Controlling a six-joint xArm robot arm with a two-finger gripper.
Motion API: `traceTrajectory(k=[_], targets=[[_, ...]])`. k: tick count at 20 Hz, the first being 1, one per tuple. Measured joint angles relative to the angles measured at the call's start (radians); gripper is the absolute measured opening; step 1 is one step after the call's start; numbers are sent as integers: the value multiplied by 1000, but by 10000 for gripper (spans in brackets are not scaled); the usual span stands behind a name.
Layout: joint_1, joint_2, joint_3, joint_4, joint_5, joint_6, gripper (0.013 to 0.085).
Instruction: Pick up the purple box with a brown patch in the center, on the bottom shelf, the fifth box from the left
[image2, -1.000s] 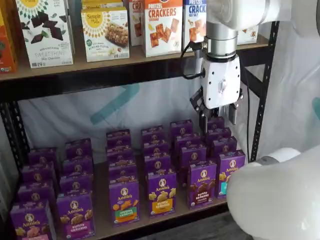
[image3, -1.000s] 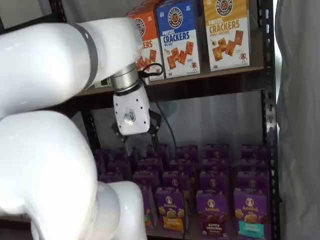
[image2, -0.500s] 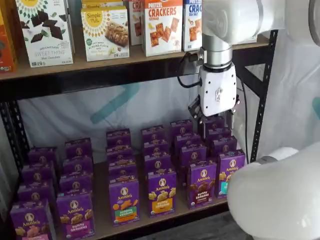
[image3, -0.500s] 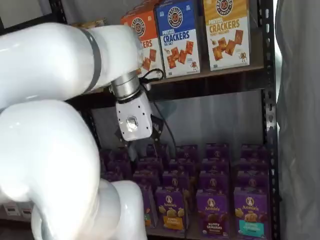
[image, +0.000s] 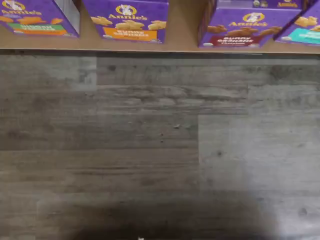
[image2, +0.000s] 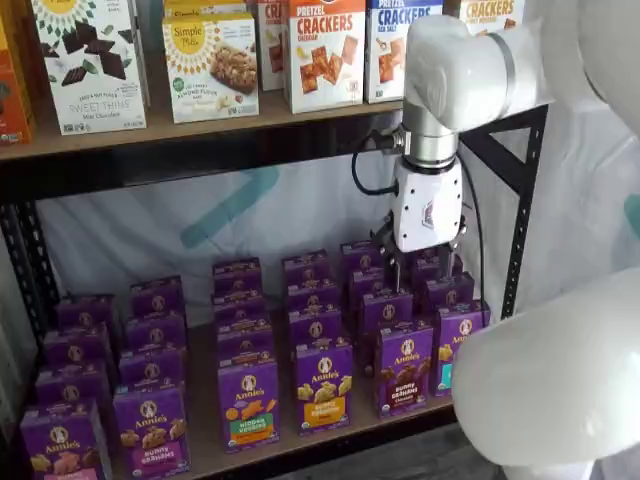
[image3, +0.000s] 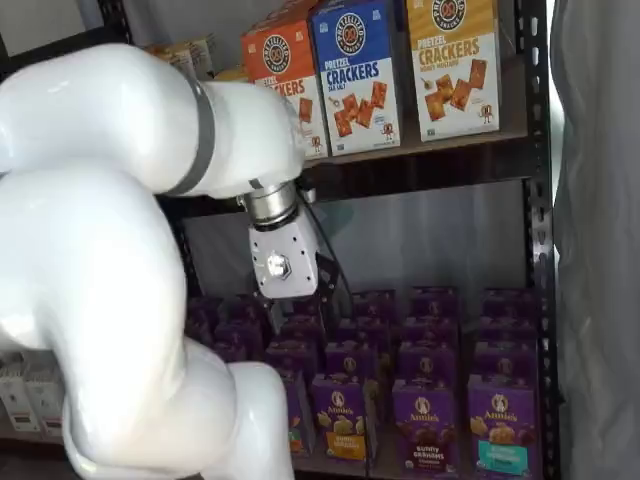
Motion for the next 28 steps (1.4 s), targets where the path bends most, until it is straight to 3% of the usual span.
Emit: traceTrajectory(k=[8,14,17,22,28], targets=[[-51,167,40,39,-219,-68,850],[-80,375,45,57,-437,-112,850],[-95,486,29,70,-533,-139,850],[-114,651,-17,32,-639,-127,850],[-143,863,-94,43,-774,-168,850]])
